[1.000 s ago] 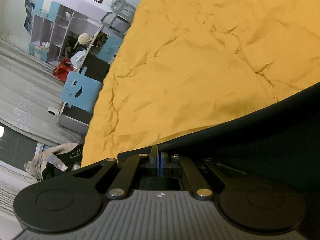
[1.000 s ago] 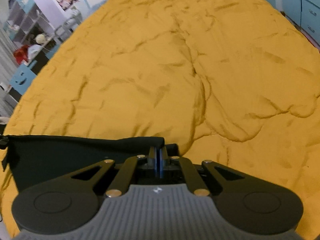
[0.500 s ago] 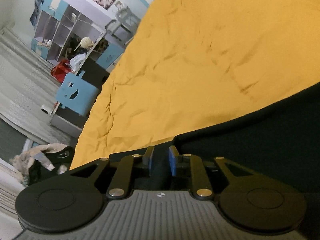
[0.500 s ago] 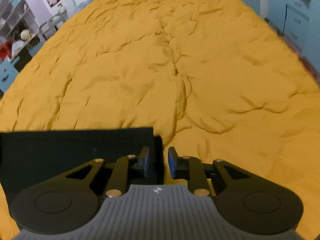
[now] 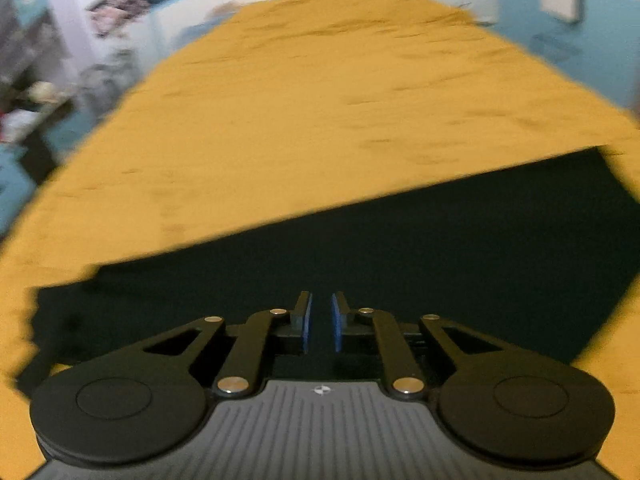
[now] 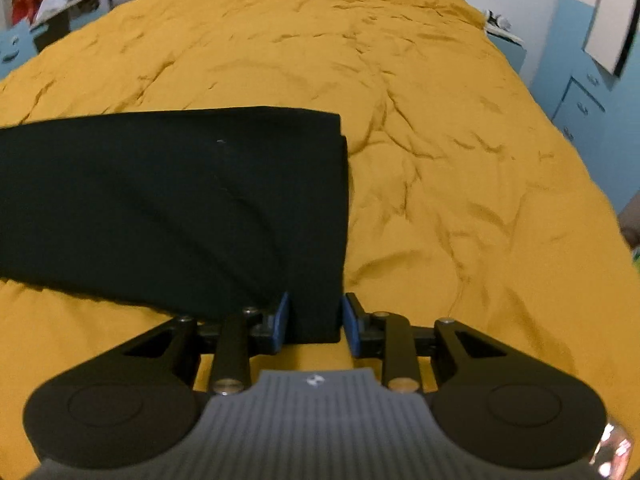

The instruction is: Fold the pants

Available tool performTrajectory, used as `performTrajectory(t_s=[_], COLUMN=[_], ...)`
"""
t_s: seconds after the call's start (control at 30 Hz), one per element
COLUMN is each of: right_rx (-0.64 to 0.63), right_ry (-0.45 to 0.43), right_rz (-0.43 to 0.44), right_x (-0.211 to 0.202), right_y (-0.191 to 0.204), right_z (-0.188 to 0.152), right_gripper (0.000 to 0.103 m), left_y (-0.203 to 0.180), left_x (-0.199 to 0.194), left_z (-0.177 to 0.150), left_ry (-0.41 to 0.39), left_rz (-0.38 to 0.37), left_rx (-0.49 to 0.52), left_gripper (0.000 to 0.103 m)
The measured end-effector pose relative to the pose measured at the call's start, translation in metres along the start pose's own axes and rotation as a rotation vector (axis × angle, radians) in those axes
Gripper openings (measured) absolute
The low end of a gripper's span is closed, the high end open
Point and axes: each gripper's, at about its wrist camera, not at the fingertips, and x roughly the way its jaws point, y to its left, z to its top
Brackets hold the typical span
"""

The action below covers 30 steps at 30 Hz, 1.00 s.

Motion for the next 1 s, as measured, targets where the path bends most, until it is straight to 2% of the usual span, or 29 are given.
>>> performTrajectory(t_s=[0.1,0.2,0.27,0.3,0.5,0.6,0.73,0.8,0.87,0.97,1.0], right_rx=[-0.011,0.02,0.016,0.009,0.066,0.084,-0.035,-0.142,-0.184,-0.184,-0.207], right_ry=[-0.01,-0.024,-0.033,-0.038,-0.04,-0.106,-0.198,-0.229,-0.206,-0.098,-0.09], right_rz=[0.005,0.019,0.016,0.016,0.029,0.017,0.037,0.042,0.033,0.055,0.05], right_x=[0.004,0.002,0.002,0.003,-0.003,-0.025,-0.046,-0.044,-0.03,0.001,0.006], right_y=[-0.003,-0.007,-0.004,-0.004,-0.01,-0.007,0.028,0.052,0.067,0.074,0.077], right_z=[-0.006,-0.011,-0.012,-0.013,-0.007,0.0,0.007,0.008,0.007,-0.005,-0.012], right_gripper=[0.024,0.024,0.024,0.024,0.025,0.025,0.026,0.025,0.025,0.021,0.021], left_y=[-0.05,-0.087,-0.099,-0.103,-0.111,-0.112,-0.123,-0.12,-0.119,-0.118,-0.119], left_x=[0.003,0.018,0.033,0.037,0.035,0.036,0.035,0.036,0.036,0.033,0.03], left_z=[-0.011,-0.027,-0.042,-0.051,-0.069,-0.071,-0.071,-0.071,-0.071,-0.074,-0.075], left_ry=[-0.012,0.04,0.111,0.122,0.13,0.129,0.117,0.112,0.103,0.093,0.088], left_rz=[-0.118,-0.194,-0.164,-0.144,-0.115,-0.109,-0.086,-0.088,-0.095,-0.099,-0.104], left_rx=[0.028,0.067,0.092,0.109,0.124,0.122,0.174,0.154,0.144,0.15,0.143], left_gripper=[0.008,0.001,0.0,0.0,0.0,0.0,0.0,0.0,0.0,0.0,0.0])
